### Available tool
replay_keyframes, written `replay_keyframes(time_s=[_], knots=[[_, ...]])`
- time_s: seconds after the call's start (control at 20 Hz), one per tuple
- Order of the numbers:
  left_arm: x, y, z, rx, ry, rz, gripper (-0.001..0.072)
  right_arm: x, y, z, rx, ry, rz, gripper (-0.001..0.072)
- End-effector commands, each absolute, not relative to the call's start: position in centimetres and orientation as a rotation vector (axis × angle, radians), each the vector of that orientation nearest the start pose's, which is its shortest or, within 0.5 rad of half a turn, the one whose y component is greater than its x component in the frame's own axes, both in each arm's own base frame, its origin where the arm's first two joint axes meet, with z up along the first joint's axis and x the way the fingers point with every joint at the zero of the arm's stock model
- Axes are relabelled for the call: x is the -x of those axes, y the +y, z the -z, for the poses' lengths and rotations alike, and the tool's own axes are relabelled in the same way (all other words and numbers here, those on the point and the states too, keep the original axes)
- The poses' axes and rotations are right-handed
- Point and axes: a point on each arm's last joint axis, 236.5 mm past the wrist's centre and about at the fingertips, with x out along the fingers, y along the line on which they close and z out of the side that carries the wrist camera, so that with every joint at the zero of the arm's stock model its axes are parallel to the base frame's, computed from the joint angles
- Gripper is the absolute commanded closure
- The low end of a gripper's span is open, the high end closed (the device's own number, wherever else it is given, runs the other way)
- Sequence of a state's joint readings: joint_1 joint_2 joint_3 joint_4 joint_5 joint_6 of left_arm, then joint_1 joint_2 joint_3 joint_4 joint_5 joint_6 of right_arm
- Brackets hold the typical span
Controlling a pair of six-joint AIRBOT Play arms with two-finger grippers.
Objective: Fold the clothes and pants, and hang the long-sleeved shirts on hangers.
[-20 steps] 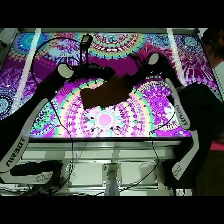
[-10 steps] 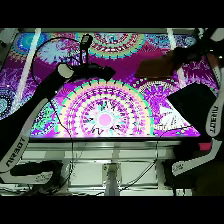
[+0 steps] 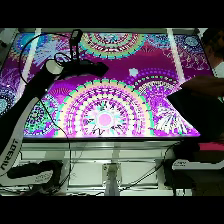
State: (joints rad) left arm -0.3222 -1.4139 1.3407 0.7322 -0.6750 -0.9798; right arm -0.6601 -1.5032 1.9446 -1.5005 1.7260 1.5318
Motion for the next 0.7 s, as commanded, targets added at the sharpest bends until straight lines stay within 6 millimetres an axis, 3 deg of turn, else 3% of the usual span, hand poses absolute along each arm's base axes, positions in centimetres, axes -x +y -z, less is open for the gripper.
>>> replay_keyframes(time_s=[0.0,0.05,0.15,0.2,0.35,0.45,0.6,0.65], knots=[[-45.8,-25.8,-13.9,0.16,0.643,0.761,0.0006,-27.3,-25.4,-14.2,-0.564,1.339,0.587,0.0697],[-45.8,-25.6,-13.9,0.161,0.644,0.759,0.0006,-26.6,-25.7,-13.9,-0.584,1.345,0.6,0.066],[-45.8,-25.5,-13.8,0.161,0.648,0.759,0.0006,-25.3,-26.0,-13.5,-0.614,1.354,0.622,0.0116],[-45.8,-25.6,-13.8,0.161,0.649,0.76,0.0006,-25.0,-26.3,-13.5,-0.622,1.351,0.632,0.0089],[-45.8,-25.6,-13.8,0.162,0.648,0.759,0.0006,-25.2,-27.0,-13.6,-0.622,1.319,0.645,0.0095],[-45.8,-25.6,-13.8,0.162,0.648,0.759,0.0006,-27.1,-27.6,-14.4,-0.605,1.223,0.623,0.0123],[-45.8,-25.6,-13.8,0.162,0.648,0.759,0.0006,-32.3,-26.4,-17.4,-0.593,1.0,0.461,0.0275],[-45.8,-25.6,-13.8,0.162,0.648,0.759,0.0006,-33.8,-25.8,-18.8,-0.551,0.933,0.384,0.0419]])
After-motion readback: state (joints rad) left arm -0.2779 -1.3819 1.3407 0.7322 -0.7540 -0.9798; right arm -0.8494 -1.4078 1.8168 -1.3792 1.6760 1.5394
